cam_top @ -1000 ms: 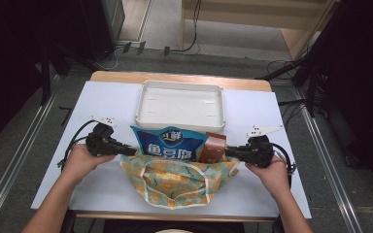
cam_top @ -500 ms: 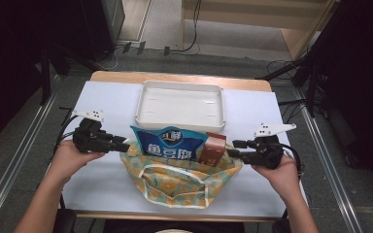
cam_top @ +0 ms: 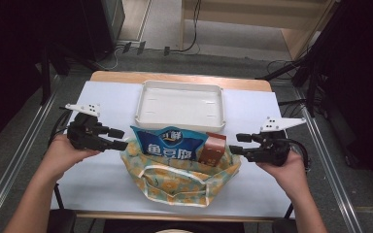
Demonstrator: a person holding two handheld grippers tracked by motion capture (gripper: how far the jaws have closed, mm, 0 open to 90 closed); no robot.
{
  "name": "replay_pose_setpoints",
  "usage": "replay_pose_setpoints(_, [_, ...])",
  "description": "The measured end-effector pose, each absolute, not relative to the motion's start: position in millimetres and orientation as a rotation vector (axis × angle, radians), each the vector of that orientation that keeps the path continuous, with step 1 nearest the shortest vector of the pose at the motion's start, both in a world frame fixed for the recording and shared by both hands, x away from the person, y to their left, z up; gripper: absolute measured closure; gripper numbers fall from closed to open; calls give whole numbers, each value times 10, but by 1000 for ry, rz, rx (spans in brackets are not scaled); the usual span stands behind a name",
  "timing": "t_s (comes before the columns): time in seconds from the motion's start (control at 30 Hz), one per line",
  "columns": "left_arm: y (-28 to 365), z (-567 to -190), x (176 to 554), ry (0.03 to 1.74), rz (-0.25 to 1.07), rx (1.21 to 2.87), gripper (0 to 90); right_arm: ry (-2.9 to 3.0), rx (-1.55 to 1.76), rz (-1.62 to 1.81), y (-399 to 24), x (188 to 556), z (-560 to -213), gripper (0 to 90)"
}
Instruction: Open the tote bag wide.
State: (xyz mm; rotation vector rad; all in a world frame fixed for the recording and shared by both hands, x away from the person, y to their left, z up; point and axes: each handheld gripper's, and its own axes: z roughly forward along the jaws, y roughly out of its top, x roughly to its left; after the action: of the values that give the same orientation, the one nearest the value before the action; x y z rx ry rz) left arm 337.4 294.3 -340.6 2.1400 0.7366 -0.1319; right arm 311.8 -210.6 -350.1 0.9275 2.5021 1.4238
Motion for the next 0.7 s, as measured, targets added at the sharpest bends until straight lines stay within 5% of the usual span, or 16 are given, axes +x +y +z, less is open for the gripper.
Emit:
replay_pose_setpoints(0.2, [2945, -3285, 3296, 697, -133, 2145, 378, 2510, 870, 1459, -2090, 2996, -3409, 532])
replay_pose_setpoints(0.7, [2588, -3541, 3193, 608, -202, 2191, 365, 2625, 770, 1460, -1916, 2744, -3559, 491])
